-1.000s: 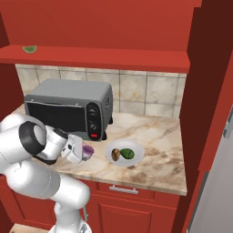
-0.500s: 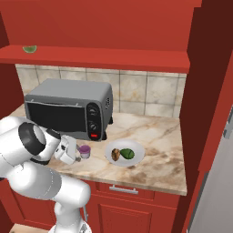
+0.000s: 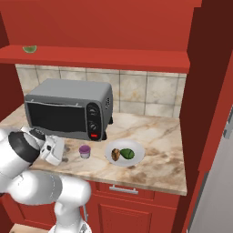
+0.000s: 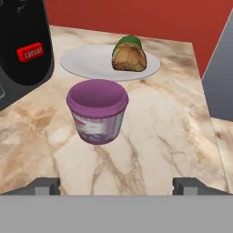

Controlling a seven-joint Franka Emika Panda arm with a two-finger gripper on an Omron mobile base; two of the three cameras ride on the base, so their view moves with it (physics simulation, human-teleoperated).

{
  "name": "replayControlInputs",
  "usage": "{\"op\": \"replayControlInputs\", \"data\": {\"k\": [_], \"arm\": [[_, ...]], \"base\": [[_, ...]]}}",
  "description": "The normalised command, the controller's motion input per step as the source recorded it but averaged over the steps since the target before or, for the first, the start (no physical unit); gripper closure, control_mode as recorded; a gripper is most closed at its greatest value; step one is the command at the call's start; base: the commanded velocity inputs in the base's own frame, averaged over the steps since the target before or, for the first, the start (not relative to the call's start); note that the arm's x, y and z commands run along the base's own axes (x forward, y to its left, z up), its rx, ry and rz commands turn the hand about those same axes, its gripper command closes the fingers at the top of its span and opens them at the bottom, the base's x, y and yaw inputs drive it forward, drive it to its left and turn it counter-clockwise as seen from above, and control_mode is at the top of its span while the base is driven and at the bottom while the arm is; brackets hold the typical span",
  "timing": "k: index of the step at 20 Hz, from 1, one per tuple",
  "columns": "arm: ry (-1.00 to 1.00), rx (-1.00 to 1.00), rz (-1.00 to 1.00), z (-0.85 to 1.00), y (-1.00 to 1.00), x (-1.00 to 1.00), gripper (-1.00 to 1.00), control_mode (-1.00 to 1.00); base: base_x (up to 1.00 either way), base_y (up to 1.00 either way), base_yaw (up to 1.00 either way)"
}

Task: Pick the avocado and bread from the counter and place them on the plate. Then pick the jam from the cabinet and place it next to the plate. Lastly close the cabinet door.

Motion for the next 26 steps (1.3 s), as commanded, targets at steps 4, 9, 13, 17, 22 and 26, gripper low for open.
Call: {"op": "replayControlInputs", "data": {"k": [4,9,13,17,22,26], "arm": [[-0.01,0.0,0.0,0.47,0.27,-0.49,-1.0,-1.0],[-0.01,0.0,0.0,0.53,0.17,-0.49,-1.0,-1.0],[0.0,0.0,0.0,0.51,0.01,-0.69,-1.0,-1.0],[-0.08,0.0,-0.01,0.36,0.0,-0.86,-1.0,-1.0],[-0.17,0.0,-0.01,0.16,-0.13,-0.95,-1.0,-1.0],[-0.08,0.0,0.0,0.15,-0.08,-0.76,-1.0,-1.0]], "base": [[0.0,0.0,0.0],[0.0,0.0,0.0],[0.0,0.0,0.0],[0.0,0.0,0.0],[0.0,0.0,0.0],[0.0,0.0,0.0]]}}
